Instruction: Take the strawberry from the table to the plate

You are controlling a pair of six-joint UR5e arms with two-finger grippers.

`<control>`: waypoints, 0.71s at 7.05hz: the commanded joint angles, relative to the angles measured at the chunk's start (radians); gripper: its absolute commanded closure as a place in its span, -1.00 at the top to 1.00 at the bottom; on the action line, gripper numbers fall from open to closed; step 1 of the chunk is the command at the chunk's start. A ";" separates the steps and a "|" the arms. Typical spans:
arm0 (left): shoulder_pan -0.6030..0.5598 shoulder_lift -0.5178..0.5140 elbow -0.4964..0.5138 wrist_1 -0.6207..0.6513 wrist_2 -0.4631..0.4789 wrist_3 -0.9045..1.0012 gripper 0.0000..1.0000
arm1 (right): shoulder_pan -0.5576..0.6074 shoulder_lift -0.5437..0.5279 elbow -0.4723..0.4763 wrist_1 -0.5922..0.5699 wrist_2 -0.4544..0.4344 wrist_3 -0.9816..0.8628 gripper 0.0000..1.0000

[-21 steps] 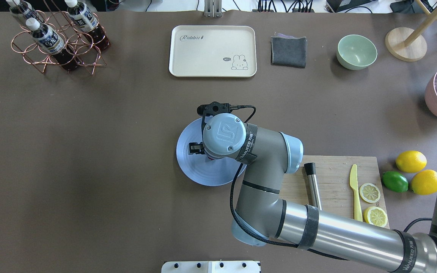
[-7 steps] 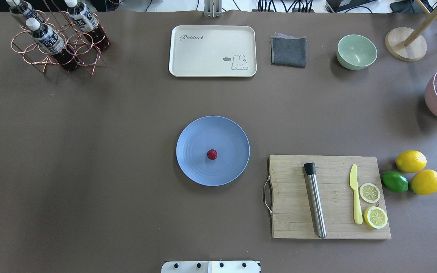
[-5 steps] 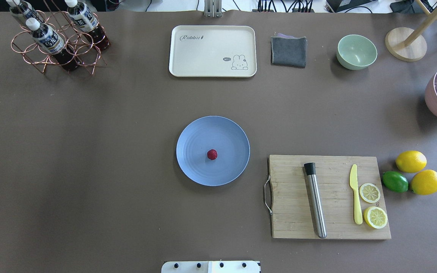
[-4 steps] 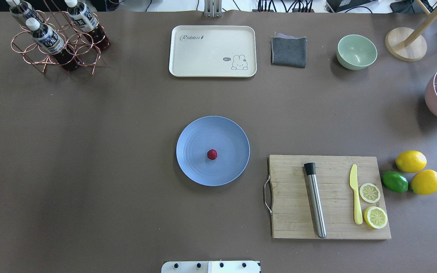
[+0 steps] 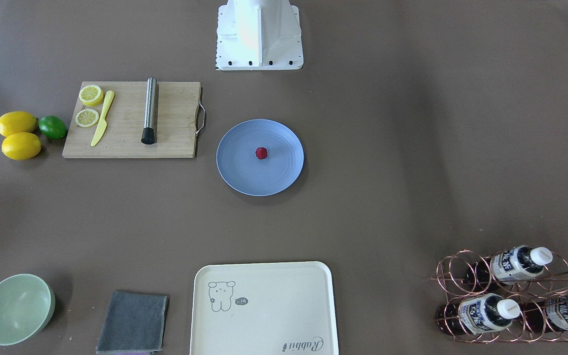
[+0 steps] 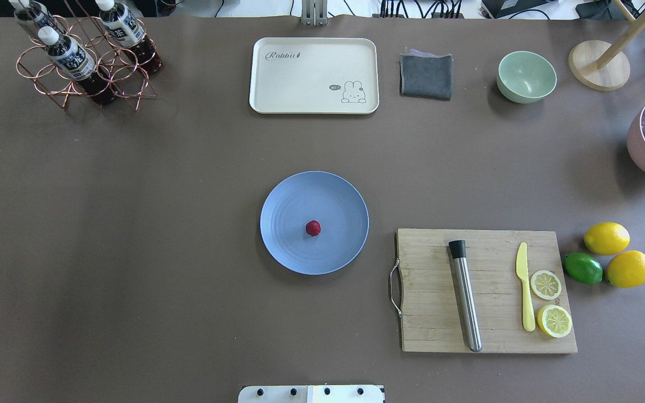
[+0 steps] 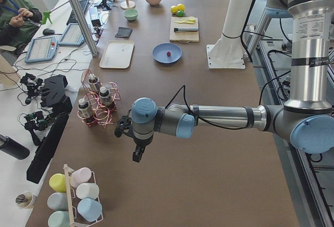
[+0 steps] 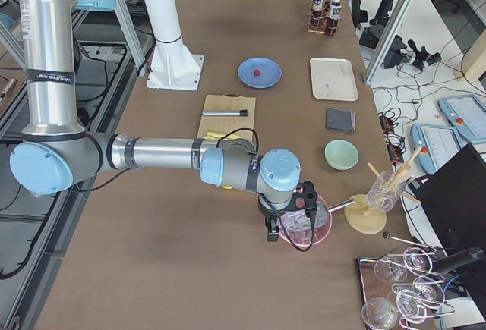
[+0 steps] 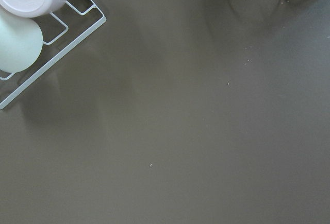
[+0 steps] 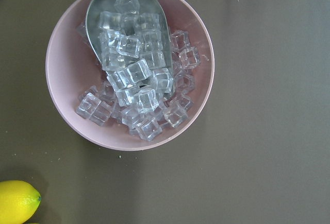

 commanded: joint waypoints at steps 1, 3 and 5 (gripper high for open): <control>0.000 -0.009 -0.001 0.001 0.001 0.000 0.96 | 0.000 0.000 0.000 0.000 -0.001 0.002 1.00; 0.000 -0.017 -0.001 0.001 0.003 0.000 0.96 | 0.000 0.003 -0.001 0.000 -0.001 0.005 1.00; -0.002 -0.017 -0.002 0.001 0.003 0.000 0.96 | 0.000 0.016 0.007 0.000 0.002 0.013 1.00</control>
